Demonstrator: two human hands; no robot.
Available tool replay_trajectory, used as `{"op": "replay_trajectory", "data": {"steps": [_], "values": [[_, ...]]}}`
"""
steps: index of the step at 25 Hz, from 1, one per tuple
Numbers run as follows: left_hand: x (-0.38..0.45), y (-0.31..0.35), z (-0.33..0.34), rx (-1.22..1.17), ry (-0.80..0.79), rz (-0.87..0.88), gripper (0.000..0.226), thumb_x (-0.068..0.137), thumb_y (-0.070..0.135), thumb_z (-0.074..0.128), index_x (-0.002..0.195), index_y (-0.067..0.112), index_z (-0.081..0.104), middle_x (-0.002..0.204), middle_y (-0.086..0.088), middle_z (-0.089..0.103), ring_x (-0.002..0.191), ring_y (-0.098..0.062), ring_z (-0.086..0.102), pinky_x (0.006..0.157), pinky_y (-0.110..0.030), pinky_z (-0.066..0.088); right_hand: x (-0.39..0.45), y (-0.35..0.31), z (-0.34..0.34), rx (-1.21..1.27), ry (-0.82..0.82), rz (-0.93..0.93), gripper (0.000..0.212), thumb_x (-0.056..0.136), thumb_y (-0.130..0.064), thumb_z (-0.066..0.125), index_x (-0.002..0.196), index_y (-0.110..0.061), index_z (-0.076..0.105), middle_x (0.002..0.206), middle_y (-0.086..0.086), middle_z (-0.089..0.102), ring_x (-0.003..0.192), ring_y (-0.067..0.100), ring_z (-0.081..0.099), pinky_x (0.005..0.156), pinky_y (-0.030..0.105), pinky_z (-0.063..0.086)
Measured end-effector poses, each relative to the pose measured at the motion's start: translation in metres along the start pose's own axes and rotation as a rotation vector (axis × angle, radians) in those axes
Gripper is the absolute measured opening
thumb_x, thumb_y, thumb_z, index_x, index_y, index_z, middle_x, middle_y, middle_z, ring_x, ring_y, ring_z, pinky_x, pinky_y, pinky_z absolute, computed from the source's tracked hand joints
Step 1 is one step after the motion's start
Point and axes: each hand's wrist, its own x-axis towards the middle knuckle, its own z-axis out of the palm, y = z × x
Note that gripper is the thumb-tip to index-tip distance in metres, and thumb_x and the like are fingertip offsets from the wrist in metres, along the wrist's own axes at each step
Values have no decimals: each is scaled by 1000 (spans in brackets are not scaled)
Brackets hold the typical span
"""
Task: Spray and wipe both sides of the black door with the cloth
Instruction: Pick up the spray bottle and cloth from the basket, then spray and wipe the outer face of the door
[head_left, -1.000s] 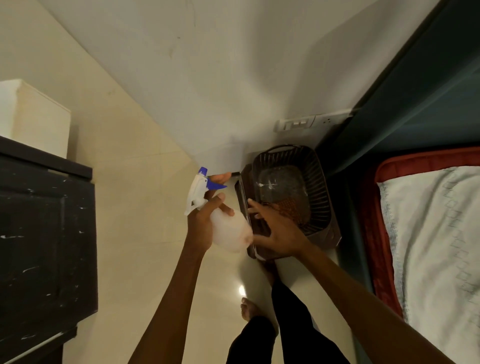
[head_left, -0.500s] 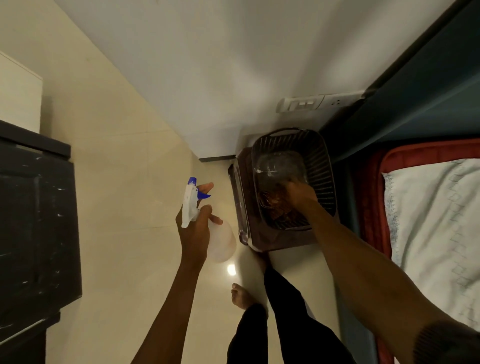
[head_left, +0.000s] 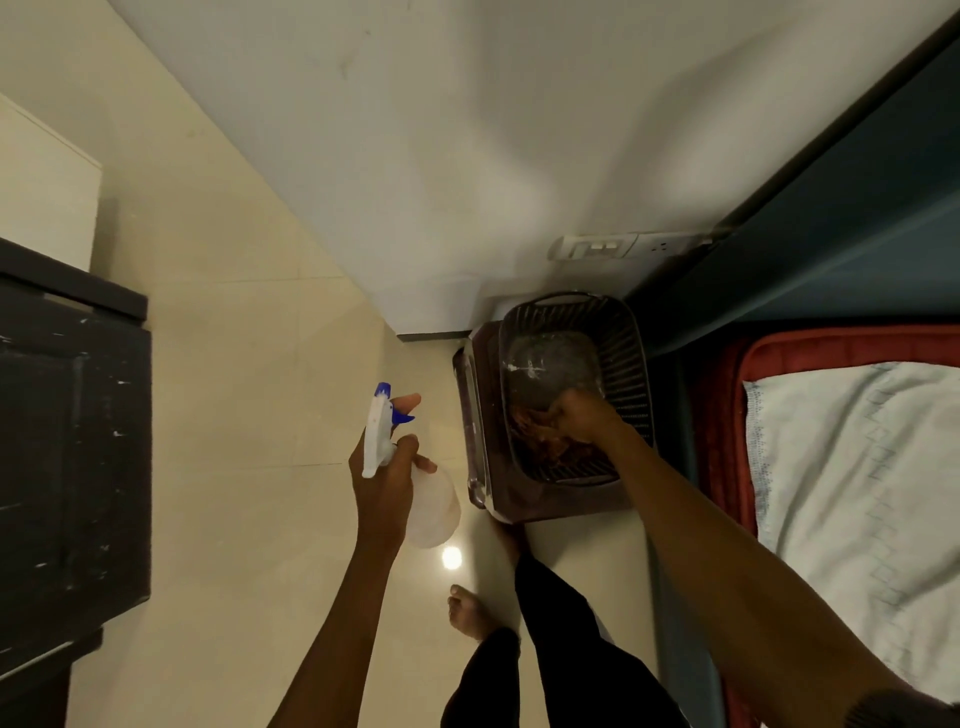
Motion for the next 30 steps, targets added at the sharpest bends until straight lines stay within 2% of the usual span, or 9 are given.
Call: {"op": "replay_trajectory", "data": {"steps": [4, 8, 12, 15, 17, 19, 23, 27, 30], "values": [[-20, 41, -14, -9, 36, 109, 39, 88, 14, 61, 121, 35, 55, 119, -4, 67, 55, -14, 64, 64, -22, 57, -66, -36, -47, -140, 207, -117, 32, 99, -31, 54, 126, -28, 70, 125, 6, 69, 112, 33, 65, 92, 41, 53], [-45, 76, -49, -36, 128, 53, 41, 94, -1, 56, 126, 24, 54, 104, -21, 66, 52, -9, 63, 58, -11, 50, -129, -110, -91, -454, 561, -443, 30, 100, -26, 59, 129, -23, 64, 121, 4, 70, 87, 28, 68, 70, 34, 53], [-74, 118, -115, -171, 218, 28, 35, 90, -4, 56, 118, 16, 58, 73, -18, 63, 56, -18, 62, 64, -23, 54, -180, -228, -133, -371, 420, -778, 37, 95, -28, 64, 132, -23, 64, 114, 7, 68, 91, 31, 68, 74, 39, 57], [-88, 134, -183, -147, 218, 26, 28, 86, 5, 59, 114, 4, 60, 65, -16, 63, 59, -15, 63, 60, -15, 52, -202, -328, -140, -429, 264, -962, 29, 95, -27, 64, 124, -32, 69, 102, -3, 64, 89, 21, 66, 74, 38, 55], [-92, 144, -234, -63, 220, 8, 43, 78, 16, 61, 113, -8, 58, 63, -10, 65, 60, -7, 64, 60, -12, 50, -216, -402, -130, -426, 239, -1082, 27, 99, -25, 58, 123, -34, 67, 101, -7, 65, 93, 17, 63, 80, 38, 54], [-99, 162, -282, -27, 229, 31, 40, 71, 19, 62, 109, 10, 58, 65, -9, 65, 60, -8, 63, 63, -20, 51, -231, -473, -115, -400, 222, -1151, 29, 100, -27, 58, 128, -34, 62, 98, -8, 61, 94, 15, 59, 83, 34, 52], [-104, 191, -375, -28, 293, 170, 25, 72, 11, 59, 93, 24, 57, 58, -8, 60, 56, -19, 61, 63, -33, 52, -253, -595, -84, -328, 314, -1340, 33, 98, -35, 62, 131, -38, 64, 109, 1, 56, 100, 15, 50, 90, 29, 44], [-97, 206, -464, 16, 432, 197, 20, 85, -1, 59, 94, 17, 65, 61, -4, 61, 53, -2, 59, 56, -14, 49, -271, -691, -56, -296, 386, -1472, 25, 98, -39, 62, 121, -32, 69, 108, -1, 56, 101, 12, 49, 92, 28, 43], [-90, 217, -522, -22, 437, 231, 33, 80, 16, 65, 110, 5, 62, 62, -12, 61, 60, -15, 61, 67, -25, 54, -276, -745, -43, -124, 698, -1483, 30, 89, -50, 71, 106, -28, 61, 101, -6, 61, 87, 12, 56, 73, 25, 45]]}}
